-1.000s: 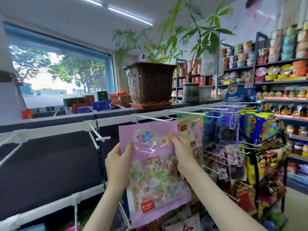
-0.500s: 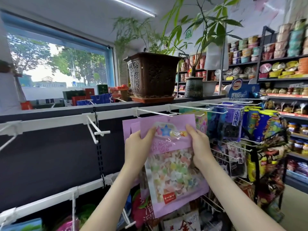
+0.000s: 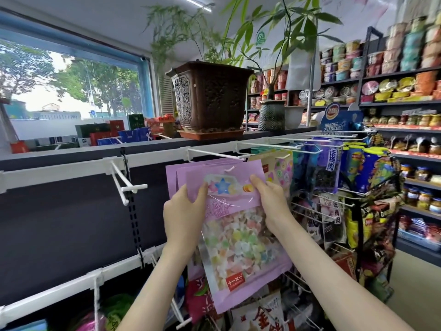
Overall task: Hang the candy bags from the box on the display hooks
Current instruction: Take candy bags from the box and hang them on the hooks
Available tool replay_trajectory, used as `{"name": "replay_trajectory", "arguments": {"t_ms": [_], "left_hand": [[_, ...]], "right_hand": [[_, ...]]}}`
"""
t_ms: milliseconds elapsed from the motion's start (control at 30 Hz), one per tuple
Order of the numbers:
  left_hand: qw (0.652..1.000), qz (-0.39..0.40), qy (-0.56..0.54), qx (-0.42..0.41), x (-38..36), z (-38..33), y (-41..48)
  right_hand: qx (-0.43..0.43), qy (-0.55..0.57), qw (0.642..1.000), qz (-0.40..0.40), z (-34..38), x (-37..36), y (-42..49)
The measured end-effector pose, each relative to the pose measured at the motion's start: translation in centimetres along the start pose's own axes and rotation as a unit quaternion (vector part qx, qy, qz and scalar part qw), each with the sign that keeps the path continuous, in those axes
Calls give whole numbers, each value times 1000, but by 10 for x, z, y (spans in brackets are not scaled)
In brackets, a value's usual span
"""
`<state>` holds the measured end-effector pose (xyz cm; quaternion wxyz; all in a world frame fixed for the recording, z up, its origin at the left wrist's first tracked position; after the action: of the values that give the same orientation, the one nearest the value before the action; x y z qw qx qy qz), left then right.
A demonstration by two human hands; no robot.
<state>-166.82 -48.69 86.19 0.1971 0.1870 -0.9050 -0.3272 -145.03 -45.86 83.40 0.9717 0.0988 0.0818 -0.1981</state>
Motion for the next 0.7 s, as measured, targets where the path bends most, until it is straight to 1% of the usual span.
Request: {"name": "replay_trajectory", "arguments": {"t_ms": [100, 167, 233, 267, 300, 333, 400, 467, 500, 600, 700], "left_hand": [[998, -40, 30, -46, 5, -1, 0], [989, -86, 79, -92, 6, -4, -2], [963, -132, 166, -169, 2, -13, -9], [949, -142, 196, -204, -2, -20, -16], [938, -148, 201, -239, -9, -24, -25], [935, -149, 184, -266, -15, -28, -36], [933, -143, 115, -309, -29, -38, -64], [936, -107, 49, -332, -48, -46, -93], [938, -74, 23, -338, -62, -50, -106], [944, 68, -32, -321, -110, -60, -143], [927, 218, -57, -299, -159, -68, -191]], "right_hand": [[34, -11, 999, -8, 1, -3, 5], [52, -34, 998, -10, 1, -3, 7], [68, -71, 995, -9, 0, 2, 6], [82, -89, 993, -6, 0, 5, 4], [91, -105, 990, 2, -3, 8, 2], [89, -118, 989, 11, -7, 12, -1], [60, -145, 987, 42, -22, 25, -9], [39, -193, 978, 73, -37, 43, -20], [31, -221, 971, 83, -42, 57, -27], [-19, -283, 955, 87, -62, 111, -48], [-56, -329, 942, 48, -87, 179, -74]]}}
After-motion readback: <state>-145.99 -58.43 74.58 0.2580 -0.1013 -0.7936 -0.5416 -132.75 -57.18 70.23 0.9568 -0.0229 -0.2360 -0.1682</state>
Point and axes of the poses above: each hand's wrist, its own y-axis towards the middle knuckle, its own x-axis out of the back of the hand, z = x × y, the point moved 7 cm from there along y, towards the middle knuckle, and after that the axes turned 4 degrees about -x, right-handed, at the moved point
